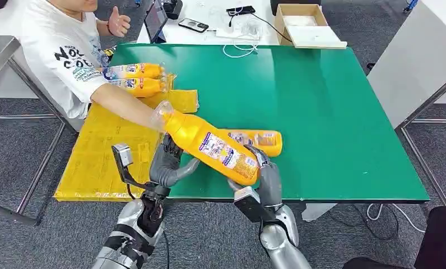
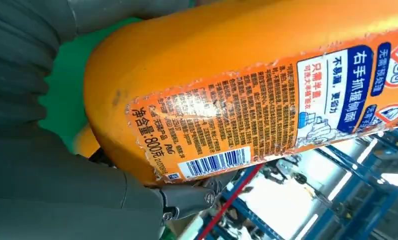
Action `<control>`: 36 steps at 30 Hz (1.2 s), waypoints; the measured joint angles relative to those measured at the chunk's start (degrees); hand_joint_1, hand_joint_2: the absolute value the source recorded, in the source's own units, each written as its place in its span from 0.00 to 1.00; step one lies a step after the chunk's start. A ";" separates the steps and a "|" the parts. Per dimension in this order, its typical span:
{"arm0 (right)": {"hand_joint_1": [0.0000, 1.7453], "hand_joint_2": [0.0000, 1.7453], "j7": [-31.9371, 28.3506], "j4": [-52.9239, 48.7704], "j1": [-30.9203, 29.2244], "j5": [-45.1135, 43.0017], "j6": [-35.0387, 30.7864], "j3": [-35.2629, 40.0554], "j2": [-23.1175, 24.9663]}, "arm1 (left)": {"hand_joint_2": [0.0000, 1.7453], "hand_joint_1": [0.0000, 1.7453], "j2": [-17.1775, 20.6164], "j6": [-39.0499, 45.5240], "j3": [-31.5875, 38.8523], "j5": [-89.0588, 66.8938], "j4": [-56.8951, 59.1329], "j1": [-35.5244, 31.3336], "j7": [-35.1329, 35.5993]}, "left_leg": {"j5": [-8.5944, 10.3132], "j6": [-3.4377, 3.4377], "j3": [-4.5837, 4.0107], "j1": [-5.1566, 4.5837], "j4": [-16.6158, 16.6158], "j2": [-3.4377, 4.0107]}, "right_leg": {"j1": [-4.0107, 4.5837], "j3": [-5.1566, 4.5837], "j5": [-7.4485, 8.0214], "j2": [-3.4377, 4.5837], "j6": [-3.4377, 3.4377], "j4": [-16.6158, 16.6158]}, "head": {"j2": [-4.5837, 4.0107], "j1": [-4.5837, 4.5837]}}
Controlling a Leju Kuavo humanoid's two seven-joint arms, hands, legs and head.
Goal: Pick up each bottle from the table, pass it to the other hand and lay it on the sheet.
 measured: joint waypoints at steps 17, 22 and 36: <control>1.00 1.00 -0.24 4.63 -3.13 -2.36 -0.15 2.43 2.67 | 1.00 0.00 -0.28 -1.86 -3.01 2.47 -0.87 0.06 1.38 | 0.01 0.00 0.00 0.00 0.00 -0.01 | 0.00 0.00 0.00 0.00 0.00 0.00 | 0.00 0.02; 1.00 1.00 -0.35 4.26 -3.26 -4.57 -3.41 2.51 2.84 | 1.00 0.00 -0.28 -0.24 -3.32 2.34 -0.87 -0.14 1.38 | 0.01 0.00 0.00 0.00 0.00 -0.02 | 0.00 0.00 0.00 0.00 0.00 0.00 | 0.00 0.00; 1.00 1.00 0.70 5.46 -4.30 -2.23 -2.47 3.45 2.82 | 1.00 0.00 -0.31 -0.66 -3.91 2.38 0.15 -0.44 1.33 | 0.00 0.00 0.00 0.00 0.00 0.00 | 0.00 0.00 0.00 0.00 0.00 0.00 | 0.00 0.00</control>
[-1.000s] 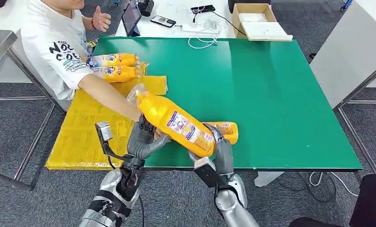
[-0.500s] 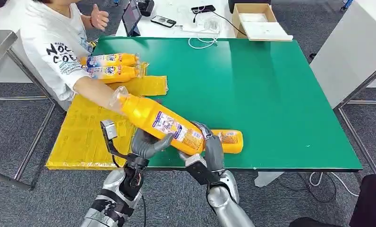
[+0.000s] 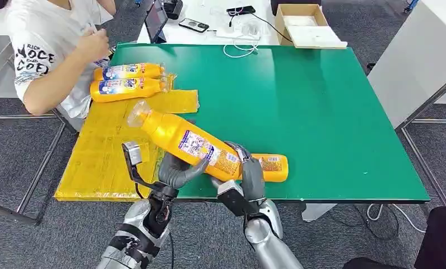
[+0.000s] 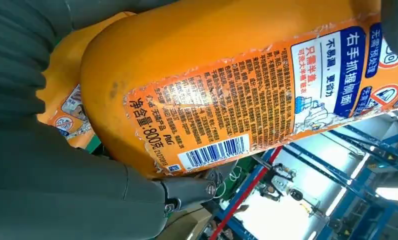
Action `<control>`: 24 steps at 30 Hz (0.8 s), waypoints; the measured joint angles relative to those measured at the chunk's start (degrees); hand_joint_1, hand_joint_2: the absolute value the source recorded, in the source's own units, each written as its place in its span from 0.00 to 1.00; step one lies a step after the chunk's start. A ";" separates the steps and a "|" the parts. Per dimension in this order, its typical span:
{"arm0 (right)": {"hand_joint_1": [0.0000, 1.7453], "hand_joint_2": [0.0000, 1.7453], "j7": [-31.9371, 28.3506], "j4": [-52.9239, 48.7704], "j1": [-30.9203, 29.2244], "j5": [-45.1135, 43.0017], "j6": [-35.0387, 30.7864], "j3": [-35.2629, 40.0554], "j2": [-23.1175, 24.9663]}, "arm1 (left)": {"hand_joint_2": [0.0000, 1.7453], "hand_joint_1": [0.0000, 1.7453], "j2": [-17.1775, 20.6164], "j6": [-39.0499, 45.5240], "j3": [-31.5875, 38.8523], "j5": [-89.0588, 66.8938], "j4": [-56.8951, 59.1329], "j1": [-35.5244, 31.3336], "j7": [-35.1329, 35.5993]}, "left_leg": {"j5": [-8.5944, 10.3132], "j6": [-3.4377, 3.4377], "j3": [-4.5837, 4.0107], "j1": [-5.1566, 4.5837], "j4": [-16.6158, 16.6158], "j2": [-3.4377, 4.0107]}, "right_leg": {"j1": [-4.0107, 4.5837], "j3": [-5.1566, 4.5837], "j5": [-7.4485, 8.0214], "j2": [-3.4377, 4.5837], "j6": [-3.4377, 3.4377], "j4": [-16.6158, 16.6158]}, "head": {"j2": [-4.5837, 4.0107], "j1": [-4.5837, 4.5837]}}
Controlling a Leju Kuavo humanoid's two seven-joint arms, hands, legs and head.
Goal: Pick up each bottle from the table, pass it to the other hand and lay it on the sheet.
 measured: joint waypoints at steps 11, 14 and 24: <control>1.00 1.00 -0.02 0.94 -0.23 0.00 -0.02 0.26 0.00 | 1.00 0.00 0.00 0.00 0.00 0.02 0.40 -0.15 0.00 | 0.00 0.00 0.00 0.00 0.00 0.00 | 0.00 0.00 0.00 0.00 0.00 0.00 | 0.00 0.02; 1.00 1.00 -0.02 1.00 -0.29 0.00 -0.02 0.26 0.02 | 1.00 0.00 0.00 0.00 0.00 0.00 0.42 -0.16 0.00 | 0.00 0.00 0.00 0.00 0.00 0.00 | 0.00 0.00 0.00 0.00 0.00 0.00 | 0.00 0.00; 1.00 1.00 -0.02 1.07 -0.35 0.00 -0.02 0.26 0.02 | 1.00 0.00 0.00 -0.02 0.00 0.02 0.42 -0.17 0.00 | 0.00 0.00 0.00 0.00 0.00 0.00 | 0.00 0.00 0.00 0.00 0.00 0.00 | 0.00 0.00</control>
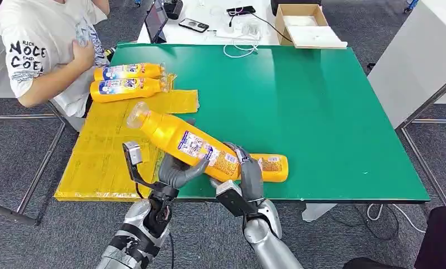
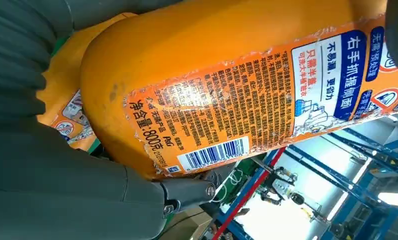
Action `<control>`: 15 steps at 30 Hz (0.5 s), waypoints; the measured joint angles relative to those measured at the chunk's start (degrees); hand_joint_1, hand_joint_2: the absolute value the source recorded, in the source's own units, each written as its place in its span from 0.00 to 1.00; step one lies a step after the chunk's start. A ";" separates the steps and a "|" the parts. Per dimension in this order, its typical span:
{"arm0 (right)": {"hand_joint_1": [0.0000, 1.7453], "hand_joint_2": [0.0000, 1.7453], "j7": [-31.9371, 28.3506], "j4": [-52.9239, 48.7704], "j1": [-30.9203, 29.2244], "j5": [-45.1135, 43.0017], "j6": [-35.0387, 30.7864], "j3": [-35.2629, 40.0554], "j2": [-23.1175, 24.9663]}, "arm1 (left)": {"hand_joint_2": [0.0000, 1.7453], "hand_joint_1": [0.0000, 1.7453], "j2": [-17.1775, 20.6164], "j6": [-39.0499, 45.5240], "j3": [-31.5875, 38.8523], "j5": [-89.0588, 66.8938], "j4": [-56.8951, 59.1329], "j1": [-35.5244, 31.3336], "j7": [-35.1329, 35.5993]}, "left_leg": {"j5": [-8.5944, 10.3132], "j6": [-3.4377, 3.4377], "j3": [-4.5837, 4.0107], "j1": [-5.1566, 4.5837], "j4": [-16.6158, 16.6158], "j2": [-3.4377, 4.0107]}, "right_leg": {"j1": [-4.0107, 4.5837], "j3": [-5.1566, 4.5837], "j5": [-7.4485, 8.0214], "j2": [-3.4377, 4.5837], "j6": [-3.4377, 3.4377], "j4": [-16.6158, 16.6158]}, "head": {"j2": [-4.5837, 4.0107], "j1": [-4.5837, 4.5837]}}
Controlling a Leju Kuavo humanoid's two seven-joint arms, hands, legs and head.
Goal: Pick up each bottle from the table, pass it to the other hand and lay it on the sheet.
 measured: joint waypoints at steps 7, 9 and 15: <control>1.00 1.00 0.00 0.02 -0.01 0.00 0.00 0.00 0.00 | 1.00 0.00 0.00 0.02 0.00 -0.02 0.00 0.00 0.00 | 0.00 0.00 0.00 0.00 0.00 0.00 | 0.00 0.00 0.00 0.00 0.00 0.00 | 0.00 0.00; 1.00 1.00 0.00 0.02 -0.01 0.00 0.00 0.00 0.00 | 1.00 0.00 0.00 0.02 0.00 -0.02 0.00 0.00 0.00 | 0.00 0.00 0.00 0.00 0.00 0.00 | 0.00 0.00 0.00 0.00 0.00 0.00 | 0.00 0.00; 1.00 1.00 0.00 0.02 -0.02 0.00 0.00 0.00 0.00 | 1.00 0.00 0.00 0.02 0.00 -0.02 0.00 0.00 0.00 | 0.00 0.00 0.00 0.00 0.00 0.00 | 0.00 0.00 0.00 0.00 0.00 0.00 | 0.00 0.00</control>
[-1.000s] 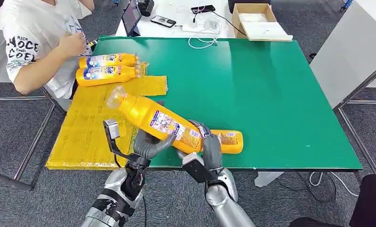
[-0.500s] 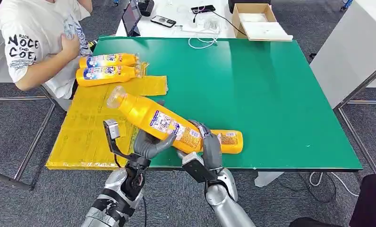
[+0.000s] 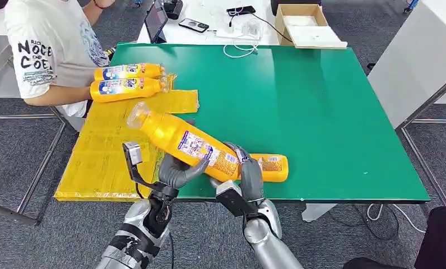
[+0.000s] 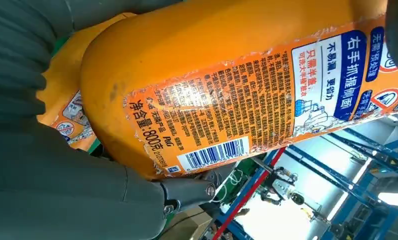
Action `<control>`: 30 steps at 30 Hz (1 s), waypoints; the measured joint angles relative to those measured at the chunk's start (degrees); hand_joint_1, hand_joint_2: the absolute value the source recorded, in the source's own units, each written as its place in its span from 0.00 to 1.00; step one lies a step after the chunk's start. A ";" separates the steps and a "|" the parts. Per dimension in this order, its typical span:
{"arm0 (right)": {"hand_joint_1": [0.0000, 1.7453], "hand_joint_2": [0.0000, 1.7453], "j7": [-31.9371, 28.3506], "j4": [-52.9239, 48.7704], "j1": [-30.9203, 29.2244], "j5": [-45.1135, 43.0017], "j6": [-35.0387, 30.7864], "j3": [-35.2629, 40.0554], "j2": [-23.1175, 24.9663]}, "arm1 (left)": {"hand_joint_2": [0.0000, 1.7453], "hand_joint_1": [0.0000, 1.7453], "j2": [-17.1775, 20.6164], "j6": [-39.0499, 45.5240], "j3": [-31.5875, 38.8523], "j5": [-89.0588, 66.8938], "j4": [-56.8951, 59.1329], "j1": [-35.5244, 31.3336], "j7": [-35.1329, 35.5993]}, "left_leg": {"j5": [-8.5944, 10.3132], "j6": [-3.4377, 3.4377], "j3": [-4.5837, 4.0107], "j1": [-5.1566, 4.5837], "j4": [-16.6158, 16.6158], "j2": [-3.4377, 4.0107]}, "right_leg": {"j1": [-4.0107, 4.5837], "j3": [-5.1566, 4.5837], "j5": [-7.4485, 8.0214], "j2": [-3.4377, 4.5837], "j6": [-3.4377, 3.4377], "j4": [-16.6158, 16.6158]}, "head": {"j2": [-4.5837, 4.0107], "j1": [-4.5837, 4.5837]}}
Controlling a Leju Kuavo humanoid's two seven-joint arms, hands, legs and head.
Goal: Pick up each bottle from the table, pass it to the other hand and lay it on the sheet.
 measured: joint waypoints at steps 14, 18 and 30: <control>1.00 1.00 4.31 19.19 -8.05 6.71 12.41 6.40 -0.02 | 1.00 0.00 0.09 -0.68 2.03 3.43 4.90 -0.04 -0.87 | 0.00 -0.05 0.08 0.02 0.00 0.19 | -0.01 -0.05 0.02 0.08 -0.01 0.00 | 0.00 -0.07; 1.00 1.00 4.22 21.64 -9.12 6.71 12.42 7.06 -0.02 | 1.00 0.00 0.11 -0.68 2.47 3.43 5.90 -0.02 -0.87 | -0.01 -0.06 0.06 0.01 0.01 0.19 | -0.01 -0.07 0.02 0.08 -0.01 0.00 | 0.00 -0.07; 1.00 1.00 5.05 23.43 -9.75 6.71 13.40 7.65 -0.04 | 1.00 0.00 0.09 -0.94 3.39 4.11 6.88 0.06 -0.42 | -0.02 -0.06 0.06 0.02 0.01 0.24 | 0.00 -0.11 0.02 0.09 -0.02 0.00 | 0.00 -0.07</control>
